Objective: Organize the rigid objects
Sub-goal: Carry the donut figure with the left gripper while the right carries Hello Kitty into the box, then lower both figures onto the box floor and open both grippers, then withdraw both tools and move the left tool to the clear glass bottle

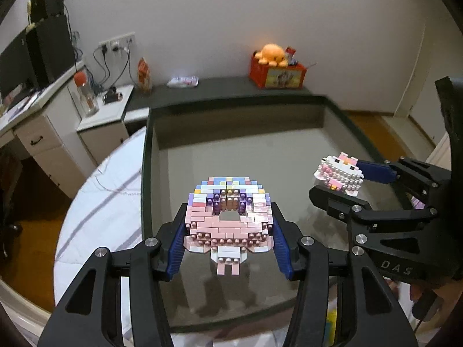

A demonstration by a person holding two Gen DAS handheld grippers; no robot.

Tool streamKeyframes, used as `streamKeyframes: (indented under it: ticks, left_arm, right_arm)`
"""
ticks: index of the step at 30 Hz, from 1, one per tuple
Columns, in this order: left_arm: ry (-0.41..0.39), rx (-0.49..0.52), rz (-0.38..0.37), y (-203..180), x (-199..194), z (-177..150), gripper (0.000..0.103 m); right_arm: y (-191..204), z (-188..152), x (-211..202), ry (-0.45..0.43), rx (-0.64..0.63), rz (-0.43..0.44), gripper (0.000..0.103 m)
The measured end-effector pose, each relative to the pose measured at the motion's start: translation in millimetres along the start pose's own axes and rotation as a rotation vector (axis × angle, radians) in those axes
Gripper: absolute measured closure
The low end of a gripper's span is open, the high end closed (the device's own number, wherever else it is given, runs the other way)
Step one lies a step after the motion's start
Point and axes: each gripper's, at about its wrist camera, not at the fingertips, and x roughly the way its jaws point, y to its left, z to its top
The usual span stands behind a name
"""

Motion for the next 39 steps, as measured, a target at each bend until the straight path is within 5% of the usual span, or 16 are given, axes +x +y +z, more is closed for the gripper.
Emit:
streamKeyframes:
  ticks: [13,18,20,28,39]
  left_arm:
    - [0.045,0.030,0.034,-8,13,-12,0.049]
    - [0.001,0.042,0.059,-11,-7,-12,0.029]
    - [-0.025,0.040,0.071,-12,-22,-15,0.019]
    - [-0.188,0.040,0.104,-23,-95,-41,0.007]
    - [-0.271,0.031,0.098,-21,-178,-112,0.000]
  right_arm:
    - [-5,-6,20,0.092,0.009,-0.021,0.039]
    - [-6,-7,4,0.054,0.028,-0.047,0.025]
    - [-7,-8,-9,0.028,0.042,-0.048,0.023]
    - [7,-27,-79,-0.086,0.019,-0.041,0.023]
    - [25,-96,-168,-0.235,0.047,-0.065,0.021]
